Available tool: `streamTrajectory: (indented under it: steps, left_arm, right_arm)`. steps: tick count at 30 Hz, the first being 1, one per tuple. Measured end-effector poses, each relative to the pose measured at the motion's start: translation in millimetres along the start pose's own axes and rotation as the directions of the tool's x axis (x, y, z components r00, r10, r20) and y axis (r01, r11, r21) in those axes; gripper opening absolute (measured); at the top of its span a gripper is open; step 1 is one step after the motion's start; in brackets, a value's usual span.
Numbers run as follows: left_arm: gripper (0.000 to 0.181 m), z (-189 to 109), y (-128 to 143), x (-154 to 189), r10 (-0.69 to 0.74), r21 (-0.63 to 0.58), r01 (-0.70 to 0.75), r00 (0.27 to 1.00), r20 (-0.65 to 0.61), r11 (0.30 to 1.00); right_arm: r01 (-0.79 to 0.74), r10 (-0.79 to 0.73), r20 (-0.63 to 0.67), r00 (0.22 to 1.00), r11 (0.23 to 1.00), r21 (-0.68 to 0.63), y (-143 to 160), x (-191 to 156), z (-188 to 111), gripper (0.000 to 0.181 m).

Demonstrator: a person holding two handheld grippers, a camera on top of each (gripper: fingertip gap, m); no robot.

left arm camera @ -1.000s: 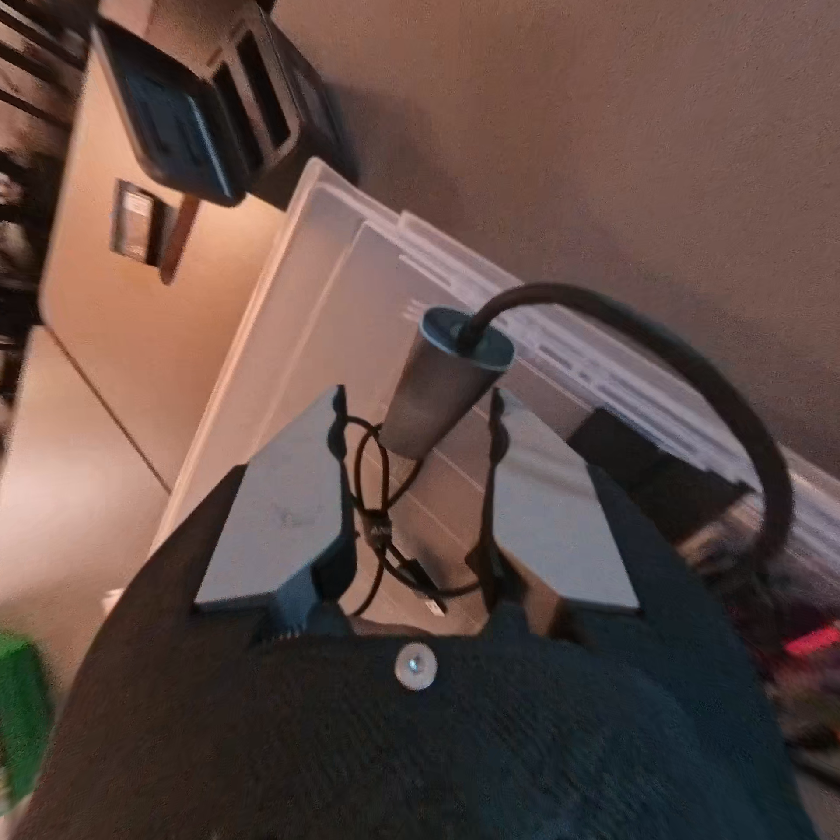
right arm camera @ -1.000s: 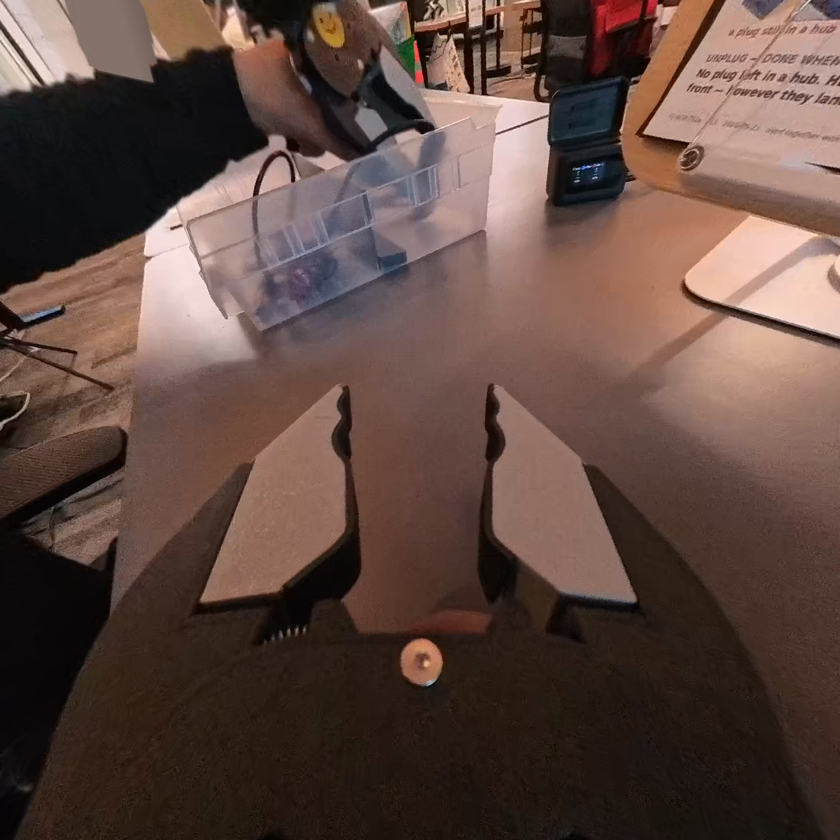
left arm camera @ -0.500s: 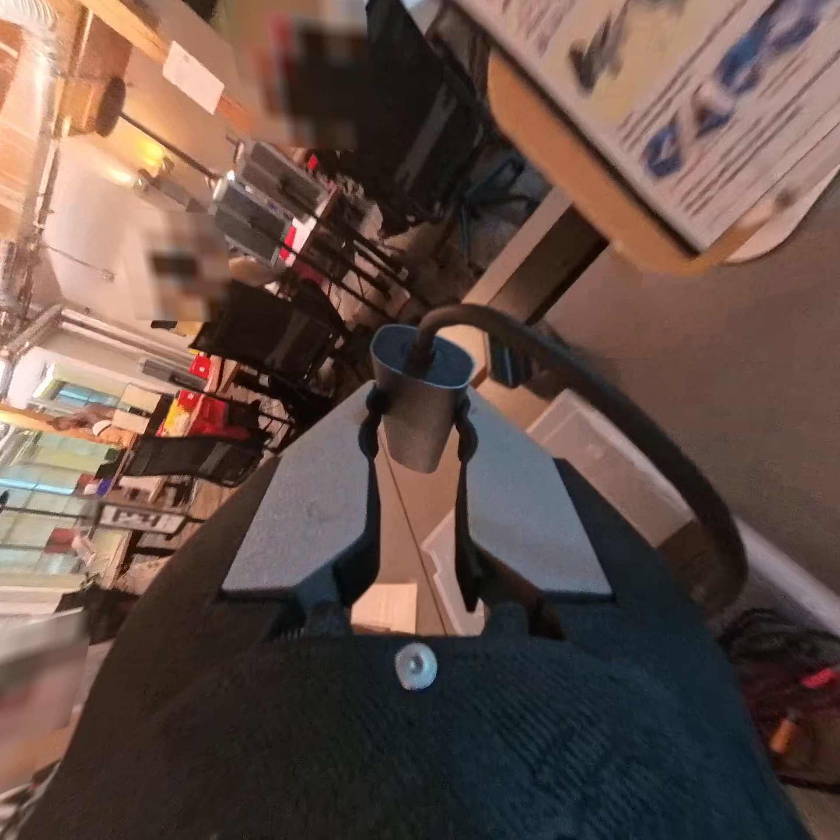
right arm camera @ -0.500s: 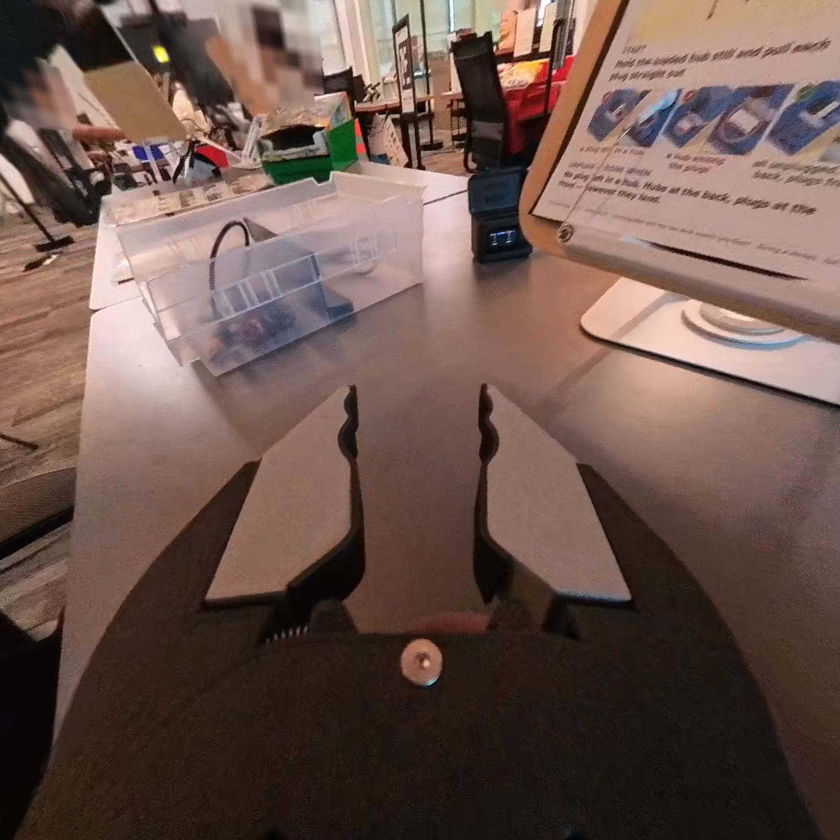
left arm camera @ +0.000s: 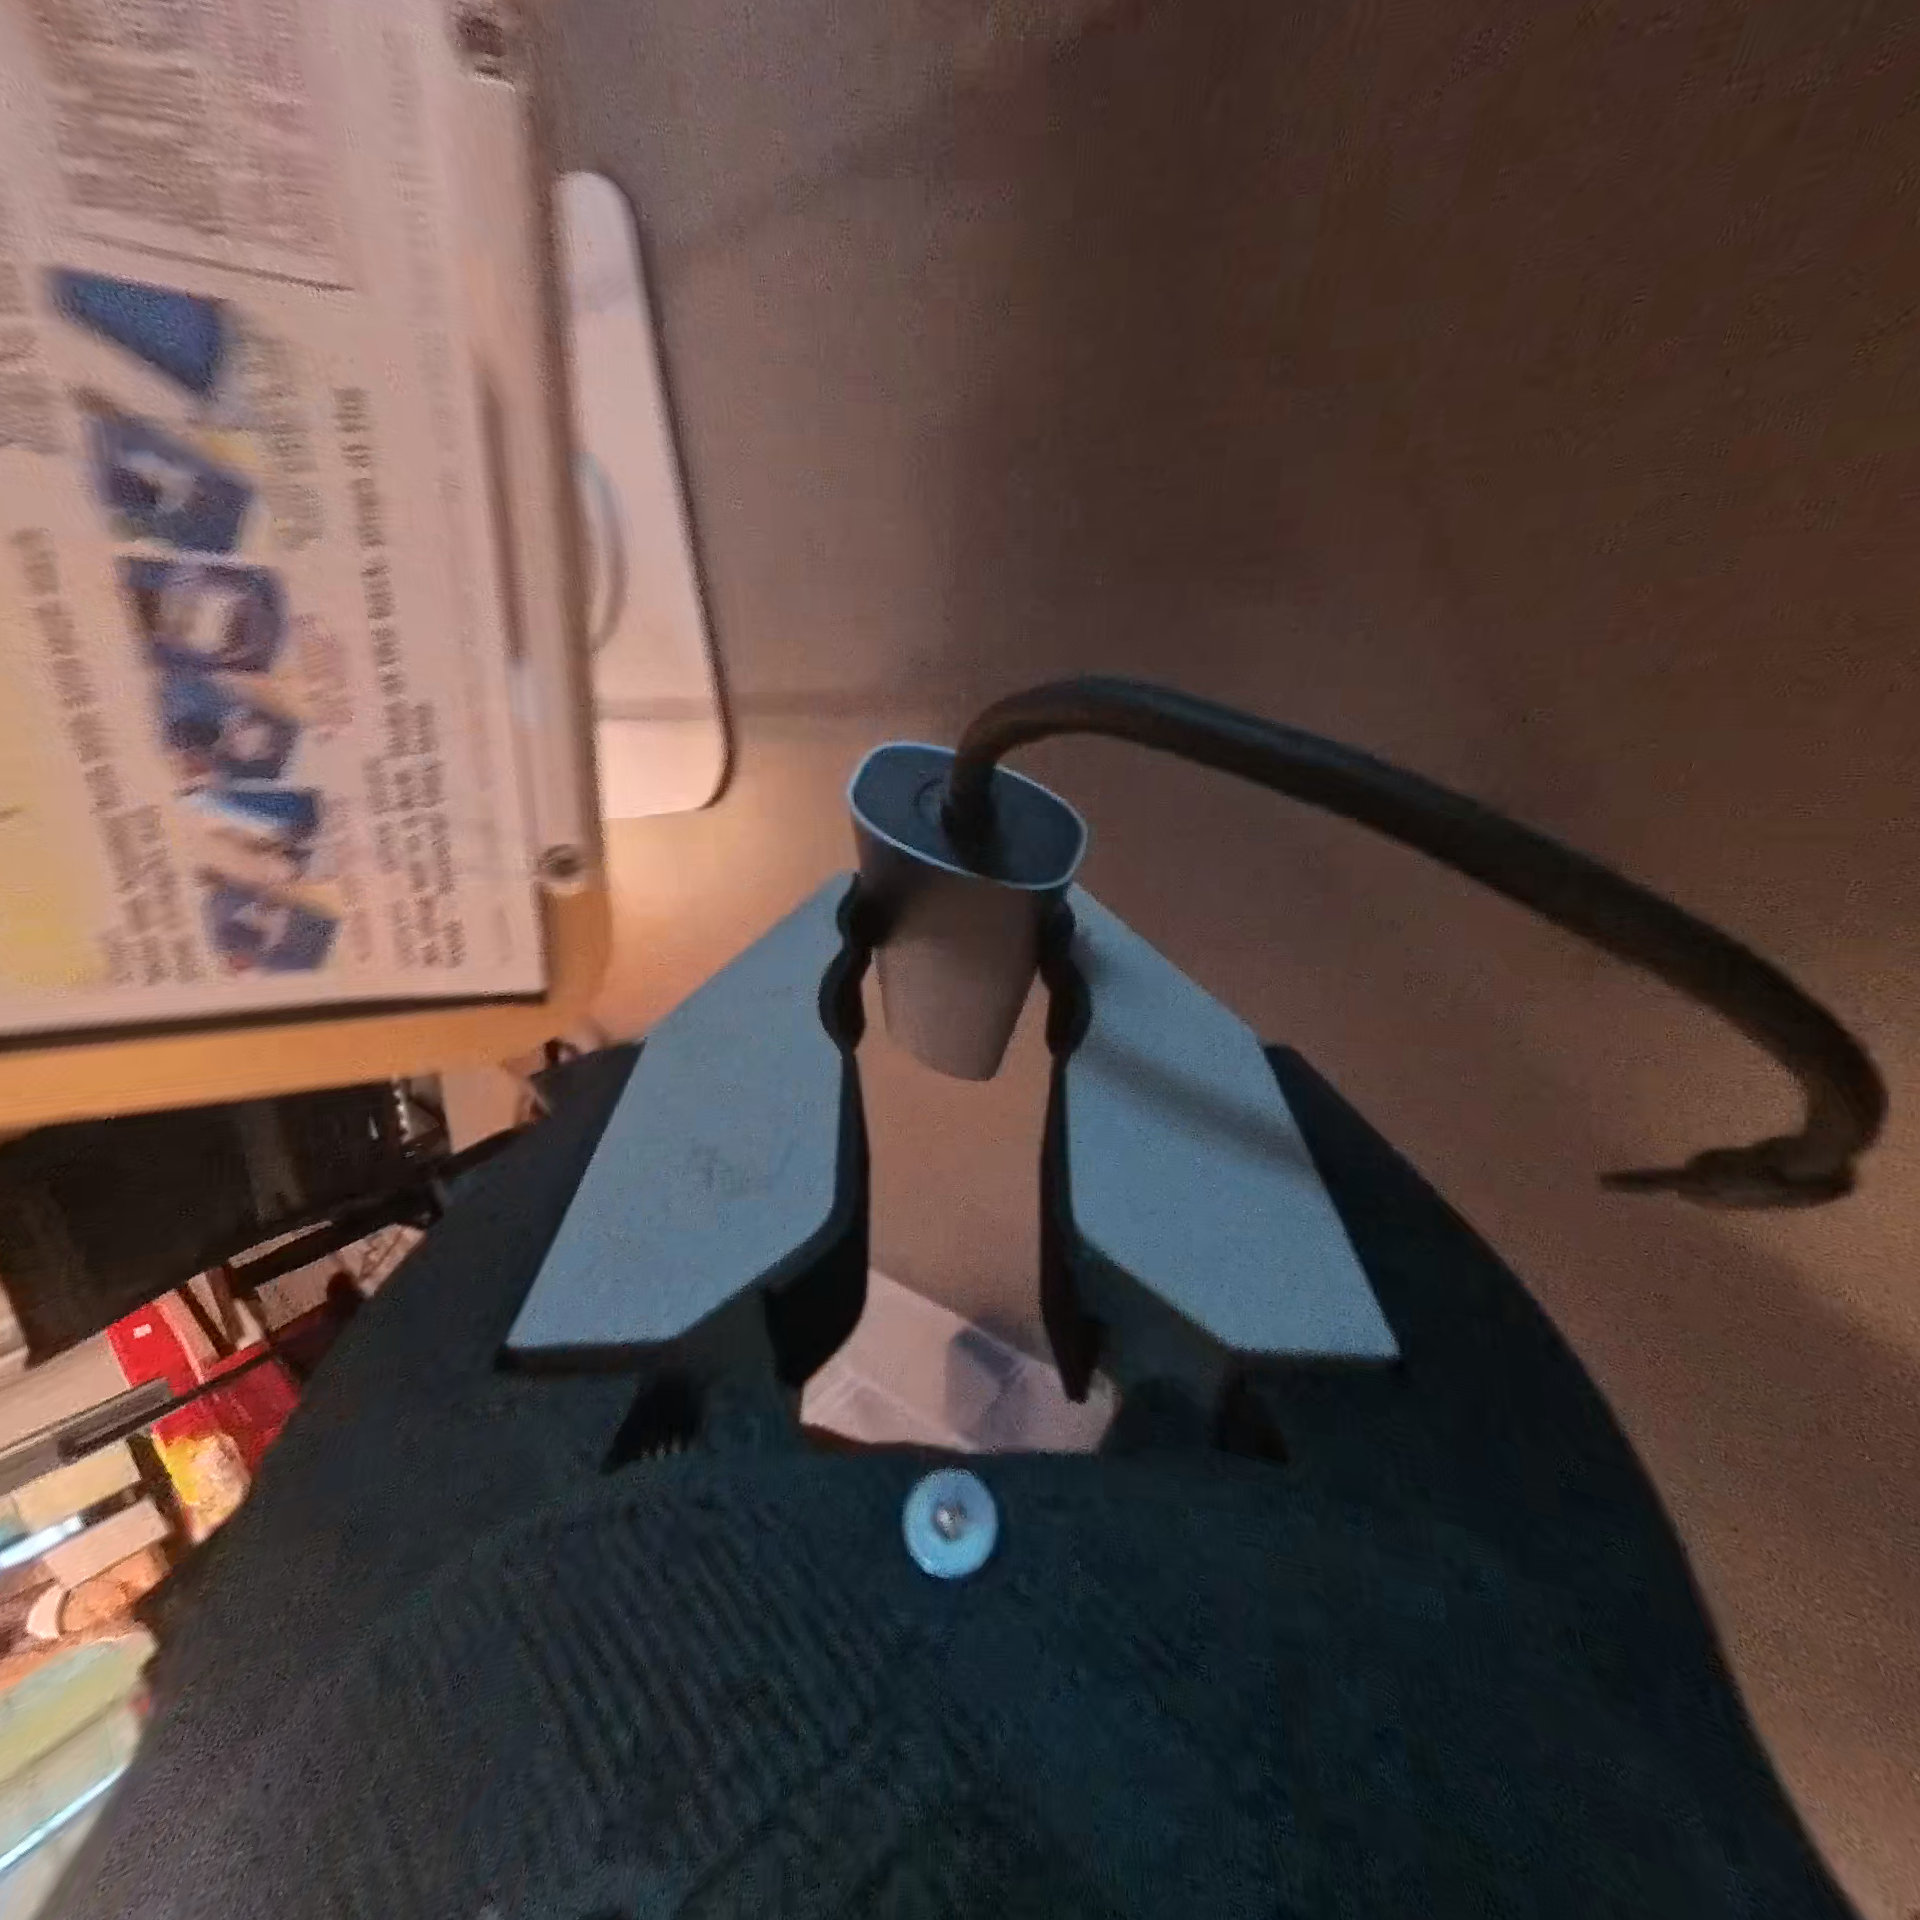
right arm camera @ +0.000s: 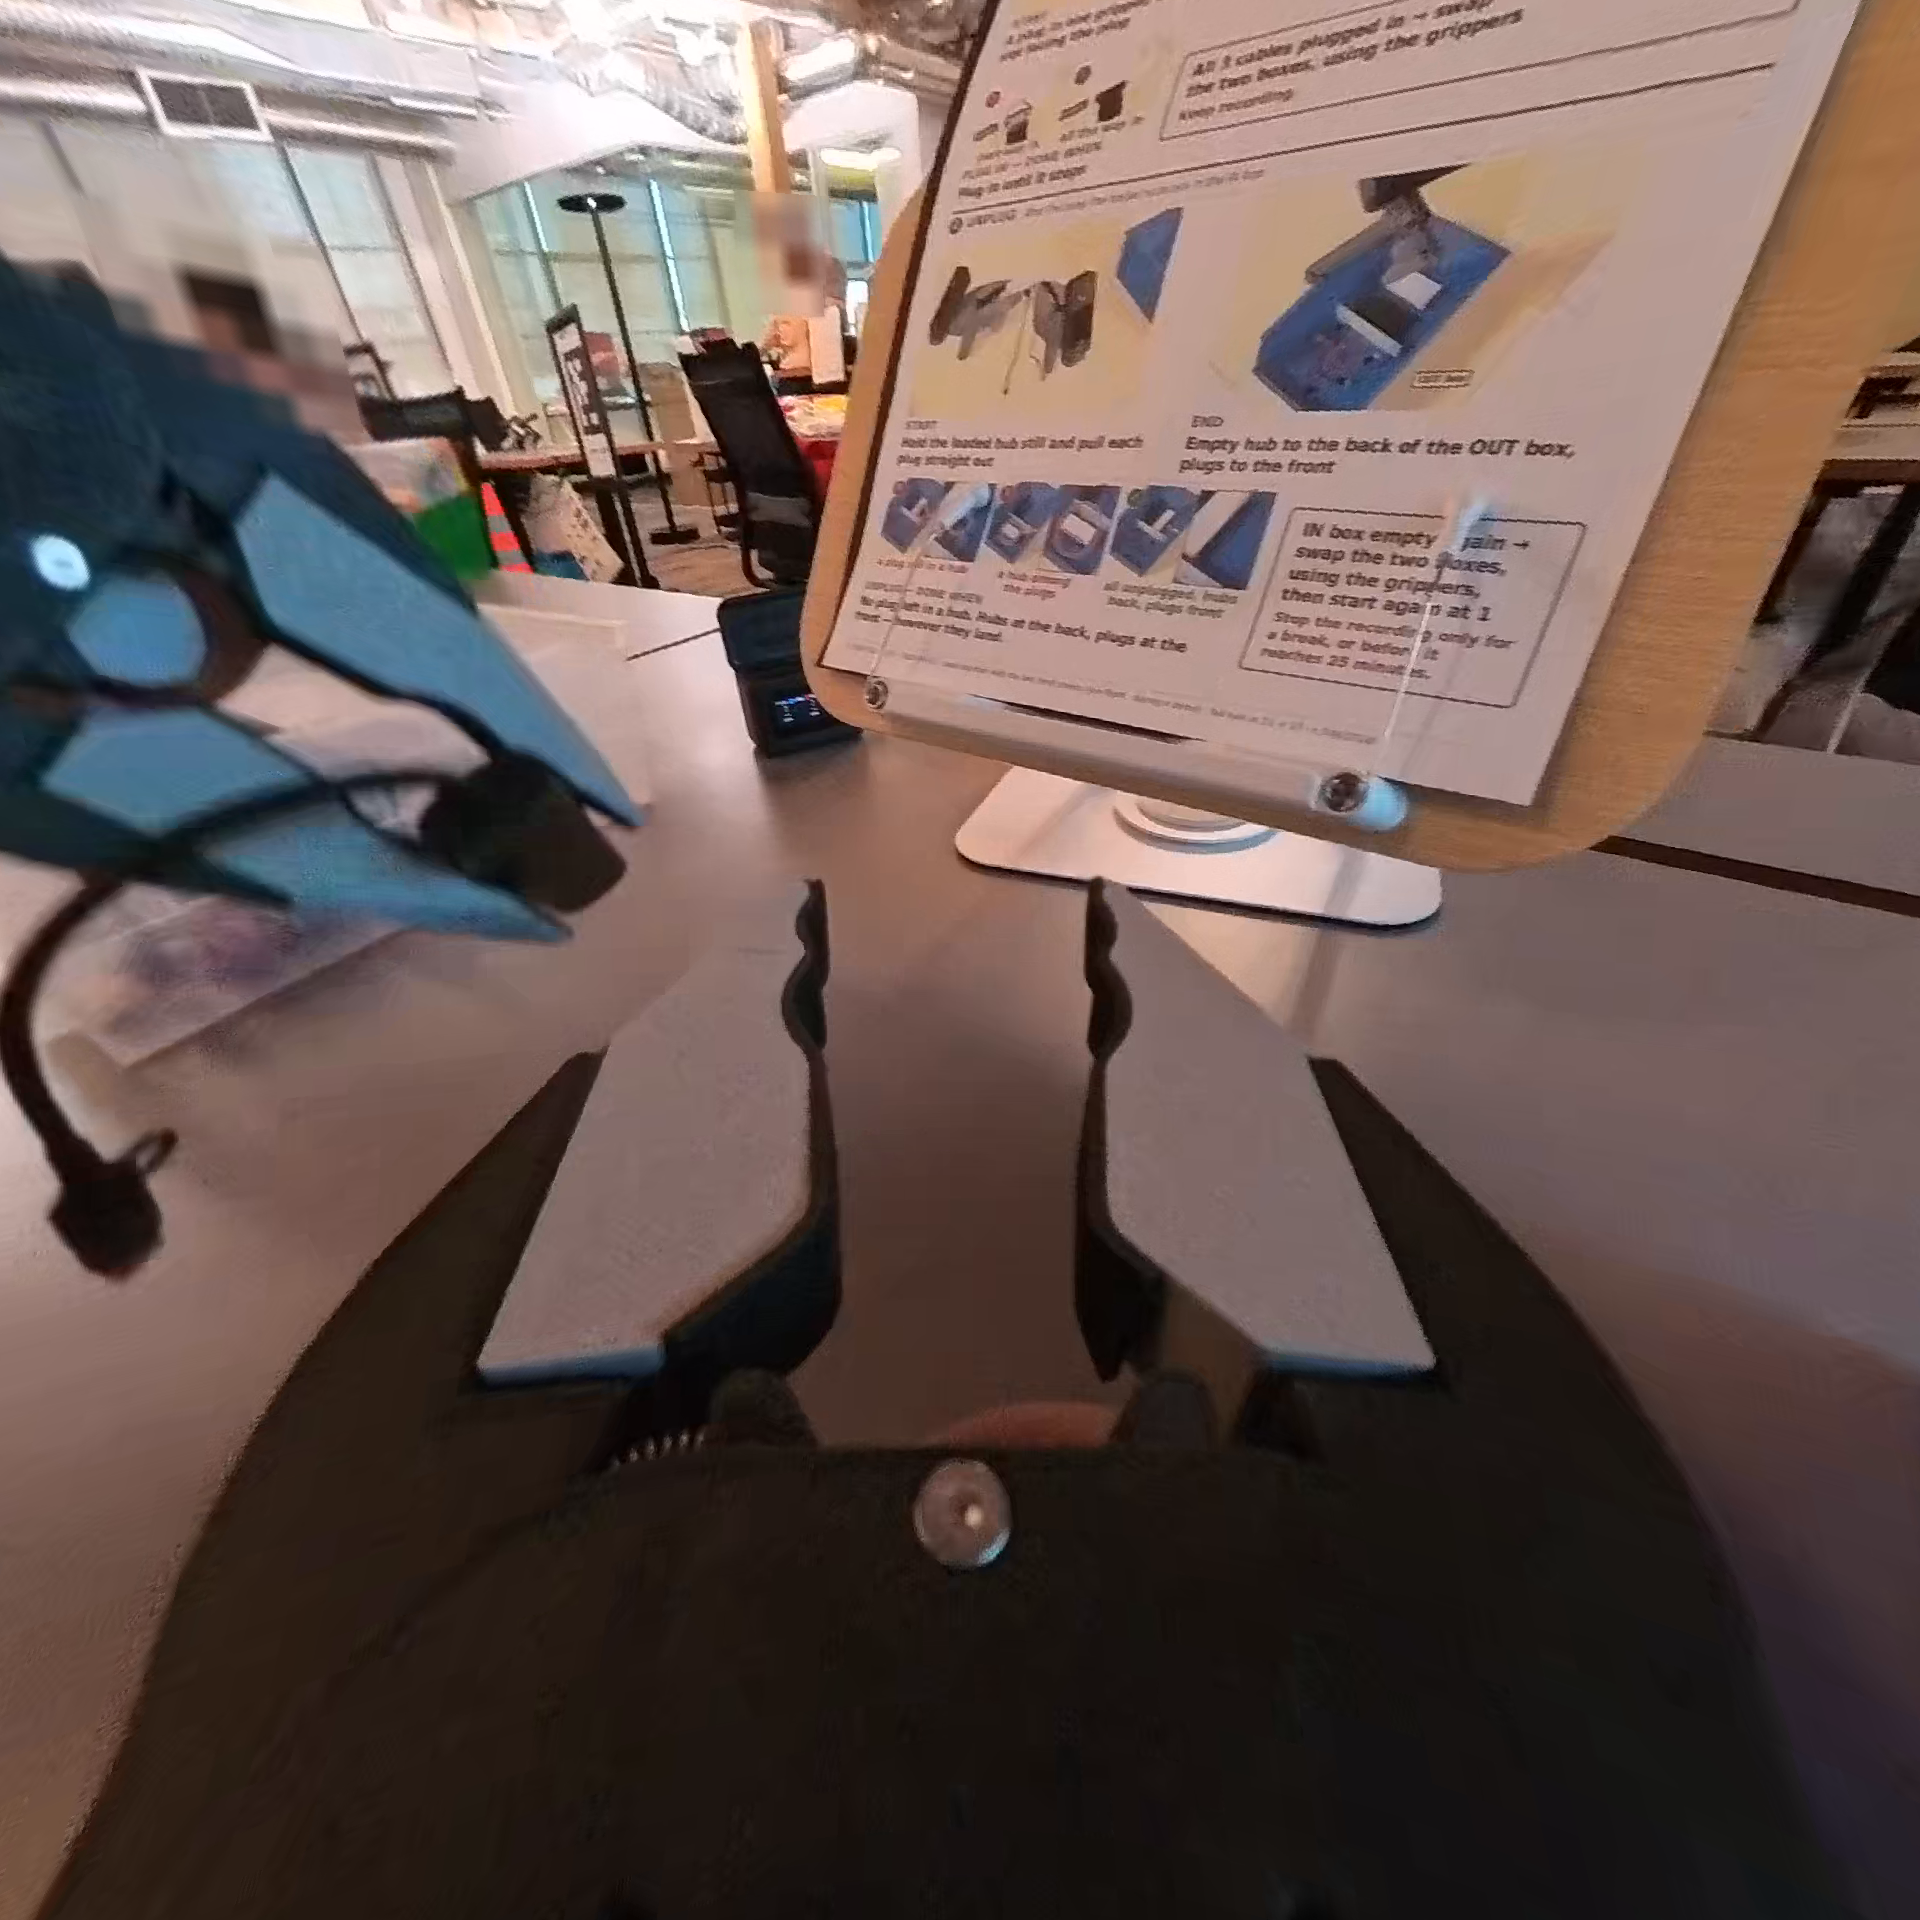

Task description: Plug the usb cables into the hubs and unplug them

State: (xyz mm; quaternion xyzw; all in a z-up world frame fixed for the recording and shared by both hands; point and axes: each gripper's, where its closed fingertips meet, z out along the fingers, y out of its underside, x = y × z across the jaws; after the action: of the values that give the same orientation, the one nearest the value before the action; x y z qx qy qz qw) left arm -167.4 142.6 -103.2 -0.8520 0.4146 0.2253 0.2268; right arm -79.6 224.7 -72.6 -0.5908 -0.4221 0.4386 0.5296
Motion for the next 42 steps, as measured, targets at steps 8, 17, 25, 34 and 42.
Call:
streamTrajectory:
  steps: [8, 17, 25, 34, 42]
  left_arm:
    - [0.066, 3, -21, -10, -0.216, 0.091, 0.215, 0.976, -0.004, 0.972]
    - [0.056, -109, 130, -35, -0.515, -0.012, 0.516, 0.856, 0.050, 0.856]
    - [0.059, -61, 264, 13, -0.689, -0.185, 0.685, 0.723, 0.053, 0.705]
    - [0.000, -95, 256, -37, -0.695, 0.021, 0.703, 0.699, 0.168, 0.711]
    - [0.000, -191, 141, -86, -0.683, 0.354, 0.598, 0.703, 0.200, 0.719]
  right_arm:
    - [-0.017, 0.015, -0.079, 0.997, 1.000, -0.023, 3, 18, -2, 0.045]
    - [-0.033, 0.033, -0.044, 0.998, 0.999, -0.004, -3, 9, -4, 0.044]
    - [-0.006, 0.003, -0.034, 0.999, 0.998, -0.062, 12, 3, 4, 0.044]
    - [0.009, -0.014, -0.045, 0.999, 0.994, -0.107, 24, 5, 9, 0.043]
    - [0.028, -0.033, -0.026, 0.999, 0.985, -0.172, 38, 1, 17, 0.042]
